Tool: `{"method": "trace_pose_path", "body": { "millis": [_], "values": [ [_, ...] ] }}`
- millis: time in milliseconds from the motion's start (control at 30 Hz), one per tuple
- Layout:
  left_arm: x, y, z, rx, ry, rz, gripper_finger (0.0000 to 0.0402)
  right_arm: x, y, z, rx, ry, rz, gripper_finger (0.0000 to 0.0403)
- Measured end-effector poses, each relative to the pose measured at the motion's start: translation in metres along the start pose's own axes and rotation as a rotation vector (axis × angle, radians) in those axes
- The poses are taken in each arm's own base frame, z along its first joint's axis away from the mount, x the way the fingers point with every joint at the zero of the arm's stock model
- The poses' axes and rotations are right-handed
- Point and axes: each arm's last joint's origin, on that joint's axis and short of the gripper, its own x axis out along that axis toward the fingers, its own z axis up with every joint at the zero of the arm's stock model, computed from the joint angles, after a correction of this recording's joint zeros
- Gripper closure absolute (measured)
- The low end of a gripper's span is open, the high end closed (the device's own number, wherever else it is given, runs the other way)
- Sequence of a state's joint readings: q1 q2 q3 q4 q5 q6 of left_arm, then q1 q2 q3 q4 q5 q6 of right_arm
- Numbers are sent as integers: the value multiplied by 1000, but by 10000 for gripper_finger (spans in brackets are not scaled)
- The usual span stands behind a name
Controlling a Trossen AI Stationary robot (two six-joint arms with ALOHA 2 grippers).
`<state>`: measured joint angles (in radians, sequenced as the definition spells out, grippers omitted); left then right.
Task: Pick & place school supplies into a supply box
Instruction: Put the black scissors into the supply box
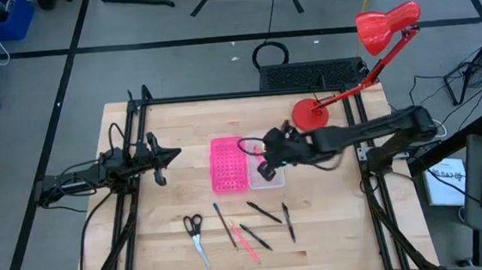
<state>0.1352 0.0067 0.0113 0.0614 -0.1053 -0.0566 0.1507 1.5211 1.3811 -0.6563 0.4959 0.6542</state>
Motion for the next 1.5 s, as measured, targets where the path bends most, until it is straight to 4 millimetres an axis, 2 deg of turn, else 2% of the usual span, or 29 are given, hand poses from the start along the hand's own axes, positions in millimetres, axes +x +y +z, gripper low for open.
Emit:
{"method": "trace_pose_path", "body": {
  "millis": [100,233,300,400,500,667,800,1067,1200,1400,1500],
  "values": [
    [0,0,0,41,-1,1,394,-31,17,-7,-155,-247,-56,363],
    [0,0,0,101,1,0,394,-51,30,-30,-299,-411,-22,398],
    [0,0,-1,85,13,0,394,-58,26,-42,-302,-472,-28,398],
    [0,0,-1,15,14,4,394,-62,7,-64,-281,-515,-38,402],
    [0,0,-1,-5,12,9,394,-56,-19,-82,-243,-538,38,402],
    [0,0,0,-17,1,0,394,-37,-56,-111,-229,-596,264,403],
    [0,0,4,-21,-38,-2,394,-24,-76,-131,-227,-625,286,403],
    [0,-1,-1,-111,10,-21,394,-12,-91,-157,-246,-652,376,403],
    [0,-5,-3,-233,62,-160,394,-10,-95,-167,-271,-669,479,403],
    [5,-10,-7,-348,129,-186,394,-12,-100,-173,-312,-750,544,403],
    [8,-17,6,-340,132,-189,394,-12,-104,-177,-315,-771,547,403]
  ]
}}
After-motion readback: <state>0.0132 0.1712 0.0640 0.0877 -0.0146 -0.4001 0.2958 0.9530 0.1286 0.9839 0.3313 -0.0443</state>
